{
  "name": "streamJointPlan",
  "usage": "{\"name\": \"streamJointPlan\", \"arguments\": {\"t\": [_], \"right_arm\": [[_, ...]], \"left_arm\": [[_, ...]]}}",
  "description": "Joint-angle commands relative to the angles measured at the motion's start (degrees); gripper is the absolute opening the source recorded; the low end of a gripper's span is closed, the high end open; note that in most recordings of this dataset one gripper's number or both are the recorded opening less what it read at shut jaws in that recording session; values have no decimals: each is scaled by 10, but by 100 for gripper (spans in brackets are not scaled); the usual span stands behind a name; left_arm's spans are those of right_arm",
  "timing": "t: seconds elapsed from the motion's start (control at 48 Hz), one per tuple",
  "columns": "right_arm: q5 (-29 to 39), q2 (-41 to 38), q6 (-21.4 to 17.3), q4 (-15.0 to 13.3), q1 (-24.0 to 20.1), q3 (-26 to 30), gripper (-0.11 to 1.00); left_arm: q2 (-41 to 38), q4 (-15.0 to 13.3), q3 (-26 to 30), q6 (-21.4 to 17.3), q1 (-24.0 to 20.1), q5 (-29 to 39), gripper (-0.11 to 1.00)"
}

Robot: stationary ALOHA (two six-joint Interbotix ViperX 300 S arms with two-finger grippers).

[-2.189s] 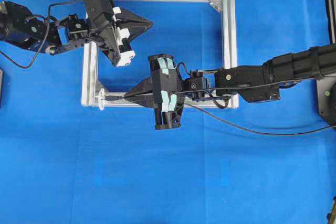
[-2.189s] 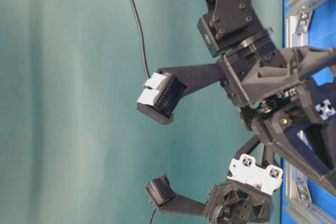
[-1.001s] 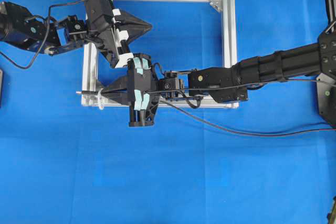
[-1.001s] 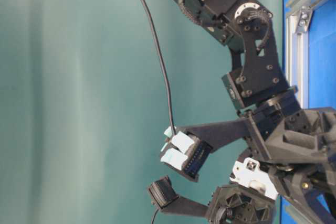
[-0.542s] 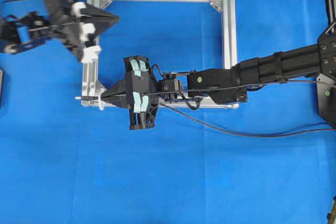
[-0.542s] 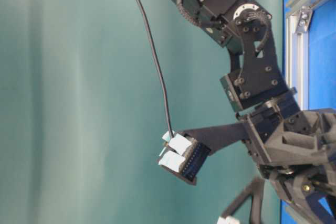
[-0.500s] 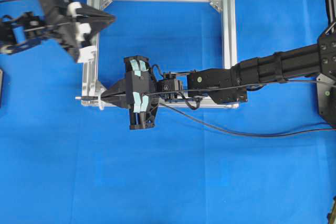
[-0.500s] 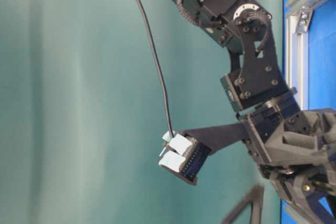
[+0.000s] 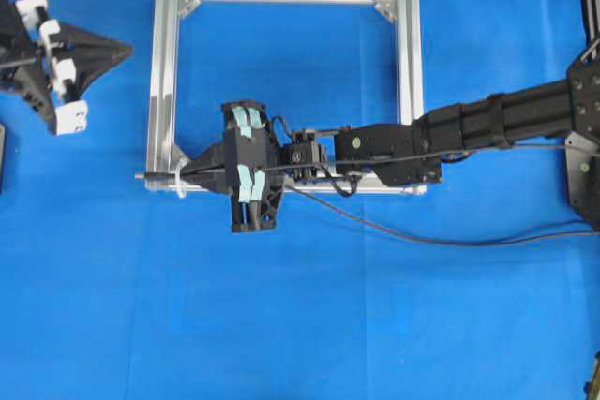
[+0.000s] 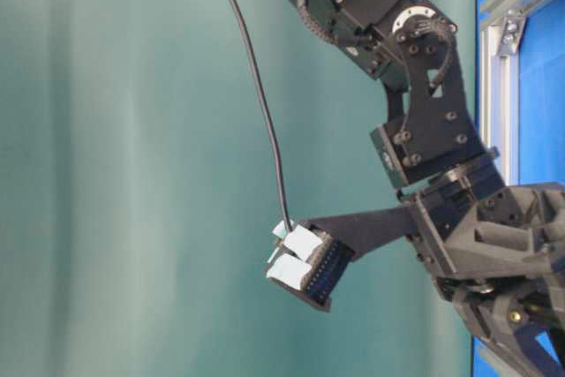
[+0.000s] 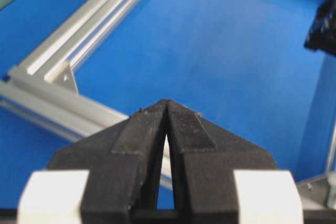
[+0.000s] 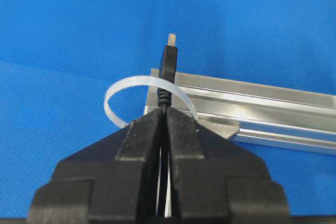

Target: Insert the wire through the string loop located on the left side.

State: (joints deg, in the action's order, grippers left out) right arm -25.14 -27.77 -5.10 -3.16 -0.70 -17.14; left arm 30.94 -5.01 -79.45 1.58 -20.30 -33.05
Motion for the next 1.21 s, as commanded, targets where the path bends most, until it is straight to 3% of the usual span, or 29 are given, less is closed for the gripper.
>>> {"name": "streamJointPlan", "arguments": {"t": [0.0, 0.125, 0.25, 0.563, 0.73, 1.188], "right_arm": [[-3, 12, -1, 0, -1, 11, 0], [-3, 12, -1, 0, 0, 12, 0], [-3, 12, -1, 0, 0, 11, 0], [-3, 12, -2, 0, -1, 11, 0], [-2, 12, -3, 0, 0, 11, 0], [-2, 12, -3, 1, -1, 11, 0]], "left_arm": [[34, 1, -4, 1, -2, 23, 0], [76, 1, -15, 5, 0, 44, 0], [105, 2, -18, 15, 29, 67, 0], [148, 9, -21, 15, 214, 83, 0], [149, 9, -21, 15, 280, 83, 0], [139, 10, -21, 4, 280, 76, 0]]}}
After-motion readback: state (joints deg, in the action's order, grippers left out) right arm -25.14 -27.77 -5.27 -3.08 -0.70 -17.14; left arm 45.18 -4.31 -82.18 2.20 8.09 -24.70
